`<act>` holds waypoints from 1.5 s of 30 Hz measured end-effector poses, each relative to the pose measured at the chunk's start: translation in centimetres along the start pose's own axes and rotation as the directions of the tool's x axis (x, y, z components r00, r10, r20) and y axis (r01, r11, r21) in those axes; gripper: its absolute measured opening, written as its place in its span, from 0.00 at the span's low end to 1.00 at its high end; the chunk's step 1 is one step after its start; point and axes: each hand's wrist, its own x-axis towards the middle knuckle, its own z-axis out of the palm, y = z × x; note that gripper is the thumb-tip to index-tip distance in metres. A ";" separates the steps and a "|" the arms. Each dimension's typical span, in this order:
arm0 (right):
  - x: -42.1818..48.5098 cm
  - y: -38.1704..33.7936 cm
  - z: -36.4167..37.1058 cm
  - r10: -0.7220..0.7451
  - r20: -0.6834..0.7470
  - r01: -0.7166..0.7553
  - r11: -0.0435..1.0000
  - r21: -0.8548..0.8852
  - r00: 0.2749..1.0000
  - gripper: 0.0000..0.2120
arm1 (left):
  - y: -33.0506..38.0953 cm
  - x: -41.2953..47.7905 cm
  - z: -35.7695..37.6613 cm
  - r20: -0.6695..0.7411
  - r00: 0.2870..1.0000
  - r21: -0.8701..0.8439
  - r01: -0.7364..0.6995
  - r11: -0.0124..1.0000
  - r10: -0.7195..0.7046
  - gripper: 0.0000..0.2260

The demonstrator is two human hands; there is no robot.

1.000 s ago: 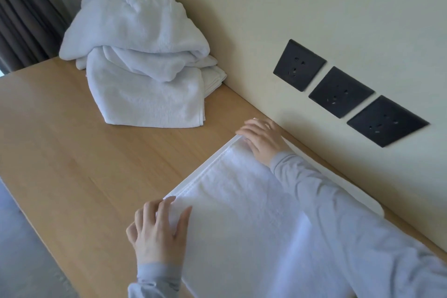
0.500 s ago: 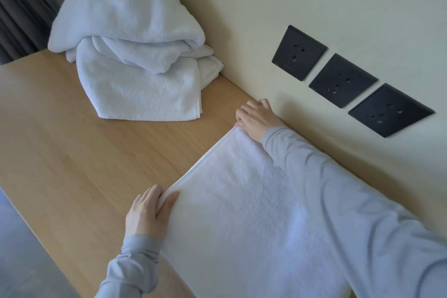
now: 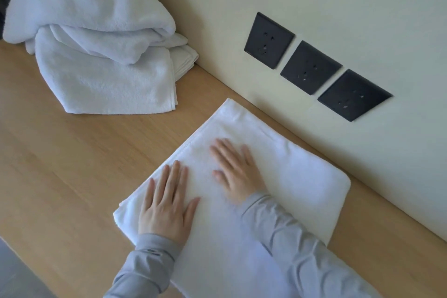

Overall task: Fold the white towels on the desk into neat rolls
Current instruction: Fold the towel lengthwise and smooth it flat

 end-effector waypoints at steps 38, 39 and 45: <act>-9.6 1.4 -4.5 -0.360 0.328 0.395 0.918 -0.044 0.873 0.26 | 11.7 -8.5 2.5 -0.053 0.991 -0.223 0.105 0.969 -0.120 0.32; -10.6 1.6 -4.4 -0.366 0.357 0.410 0.911 -0.052 0.859 0.26 | 13.2 -10.0 3.2 -0.017 0.992 -0.256 0.117 0.960 -0.126 0.33; -11.2 7.2 -4.0 -0.311 0.424 0.368 0.928 -0.056 0.850 0.28 | 15.1 -13.3 5.5 0.051 0.981 -0.168 0.192 0.967 -0.186 0.35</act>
